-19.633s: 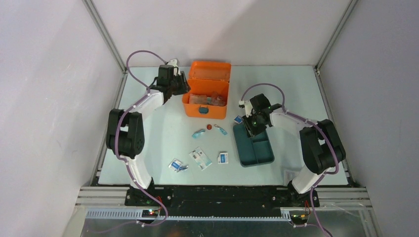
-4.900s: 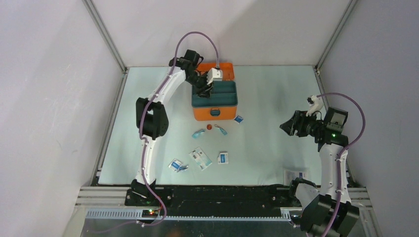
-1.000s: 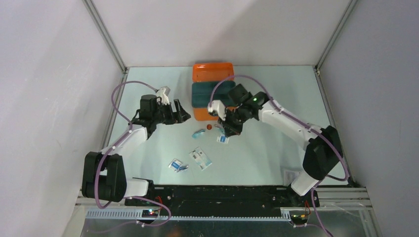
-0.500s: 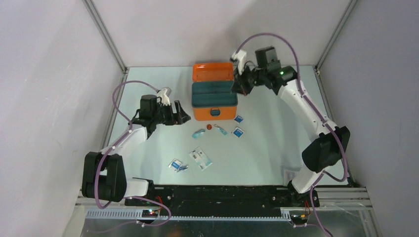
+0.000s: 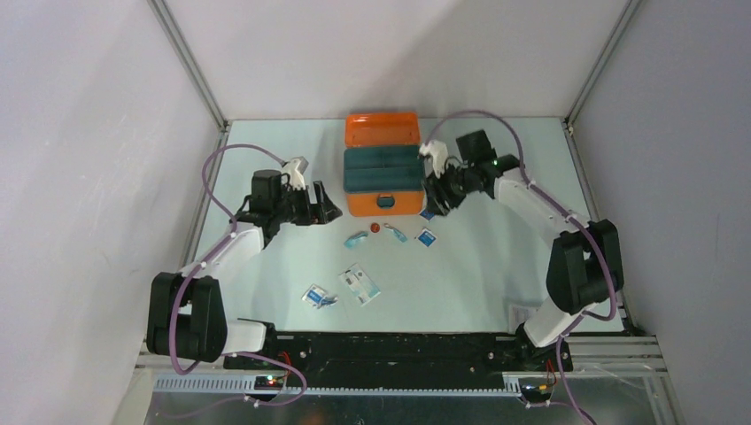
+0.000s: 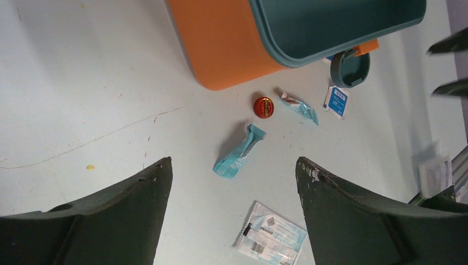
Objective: Organize the medicine kit
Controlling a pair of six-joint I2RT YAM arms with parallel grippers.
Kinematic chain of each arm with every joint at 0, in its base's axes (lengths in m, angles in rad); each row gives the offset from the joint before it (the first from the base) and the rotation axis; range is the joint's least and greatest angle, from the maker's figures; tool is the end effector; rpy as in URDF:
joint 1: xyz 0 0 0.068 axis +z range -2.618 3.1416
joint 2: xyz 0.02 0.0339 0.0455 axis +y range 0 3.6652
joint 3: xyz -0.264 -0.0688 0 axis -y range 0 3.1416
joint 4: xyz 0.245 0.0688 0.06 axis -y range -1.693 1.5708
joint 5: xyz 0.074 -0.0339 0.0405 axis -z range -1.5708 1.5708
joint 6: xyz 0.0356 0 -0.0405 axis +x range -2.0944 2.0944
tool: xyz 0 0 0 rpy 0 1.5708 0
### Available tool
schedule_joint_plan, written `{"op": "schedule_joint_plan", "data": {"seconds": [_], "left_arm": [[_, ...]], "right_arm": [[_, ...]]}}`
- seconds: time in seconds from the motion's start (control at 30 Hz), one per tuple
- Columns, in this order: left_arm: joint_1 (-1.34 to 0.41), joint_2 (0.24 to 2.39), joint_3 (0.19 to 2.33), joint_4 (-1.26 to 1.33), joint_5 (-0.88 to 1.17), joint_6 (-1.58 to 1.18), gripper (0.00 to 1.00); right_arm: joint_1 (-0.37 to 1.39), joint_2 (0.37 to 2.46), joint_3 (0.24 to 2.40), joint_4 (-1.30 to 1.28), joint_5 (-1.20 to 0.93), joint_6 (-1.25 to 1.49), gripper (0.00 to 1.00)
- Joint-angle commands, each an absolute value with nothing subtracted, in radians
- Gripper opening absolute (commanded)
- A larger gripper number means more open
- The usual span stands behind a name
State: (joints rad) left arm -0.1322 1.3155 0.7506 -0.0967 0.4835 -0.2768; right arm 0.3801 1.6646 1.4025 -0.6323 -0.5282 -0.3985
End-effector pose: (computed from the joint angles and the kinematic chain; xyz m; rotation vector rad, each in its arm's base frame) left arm 0.2711 -0.0527 0.2236 0.1071 2.2477 -0.7611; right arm 0.3300 0.1511 0.2891 -1.1176 2.1253 0.6387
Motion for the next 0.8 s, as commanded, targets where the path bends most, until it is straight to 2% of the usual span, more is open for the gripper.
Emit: {"op": "schedule_joint_plan", "data": {"seconds": [0.0,0.2,0.53,0.77], "left_arm": [[-0.123,1.310,0.811,-0.097,0.507,-0.244,0.87],[-0.123,1.320,0.817,-0.106,0.505,-0.237,0.86],[-0.123,1.305,0.811,-0.116,0.486,-0.220,0.87],[-0.123,1.305,0.812,-0.120,0.479,-0.214,0.87]], "right_arm": [[0.399,1.560,1.233,-0.535,-0.406,-0.530,0.58],[0.417,1.606,1.120,-0.367,-0.282,-0.689,0.56],[0.492,1.679,0.942,-0.046,-0.169,-1.160,0.54],[0.504,1.725,0.888,0.065,-0.134,-1.267,0.51]]}}
